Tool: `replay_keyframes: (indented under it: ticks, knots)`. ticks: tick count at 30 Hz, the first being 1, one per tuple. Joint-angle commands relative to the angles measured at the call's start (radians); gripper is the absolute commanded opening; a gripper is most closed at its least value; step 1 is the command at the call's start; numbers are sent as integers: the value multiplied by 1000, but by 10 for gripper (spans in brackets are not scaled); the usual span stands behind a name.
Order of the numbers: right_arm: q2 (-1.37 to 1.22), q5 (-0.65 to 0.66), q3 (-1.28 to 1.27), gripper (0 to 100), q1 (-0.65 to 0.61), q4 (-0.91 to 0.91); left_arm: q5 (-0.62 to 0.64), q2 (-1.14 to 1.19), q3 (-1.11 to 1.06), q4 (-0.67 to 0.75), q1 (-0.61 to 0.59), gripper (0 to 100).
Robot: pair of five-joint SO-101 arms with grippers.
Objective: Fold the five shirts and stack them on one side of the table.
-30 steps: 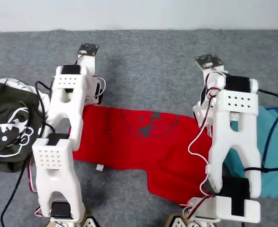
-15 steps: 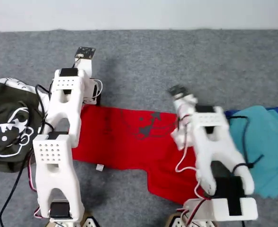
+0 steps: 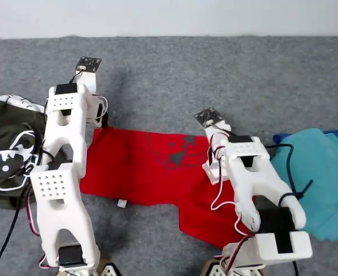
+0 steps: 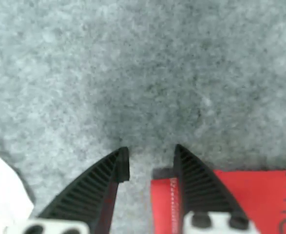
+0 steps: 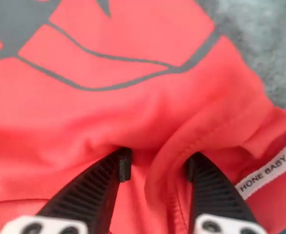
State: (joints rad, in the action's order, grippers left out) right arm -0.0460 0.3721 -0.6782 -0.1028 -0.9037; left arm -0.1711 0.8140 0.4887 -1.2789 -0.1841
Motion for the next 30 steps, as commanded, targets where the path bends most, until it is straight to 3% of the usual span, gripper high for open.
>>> replay_keyframes:
  ticks: [1, 7, 12, 18, 25, 30]
  knots:
    - [-48, -18, 11, 197, 64, 12, -31, -3, 36, 11, -71, 141]
    - [-50, -18, 11, 197, 71, 10, 3, -15, 65, -26, -69, 141]
    - [-50, -18, 11, 197, 73, 10, 147, -17, 265, -187, 3, 141]
    - [-50, -18, 11, 197, 73, 8, 157, -9, 378, -390, 112, 141]
    - [-50, -18, 11, 197, 73, 8, 146, 86, 242, -394, 101, 141]
    - [-50, -18, 9, 197, 73, 8, 140, 215, 309, -362, 3, 141]
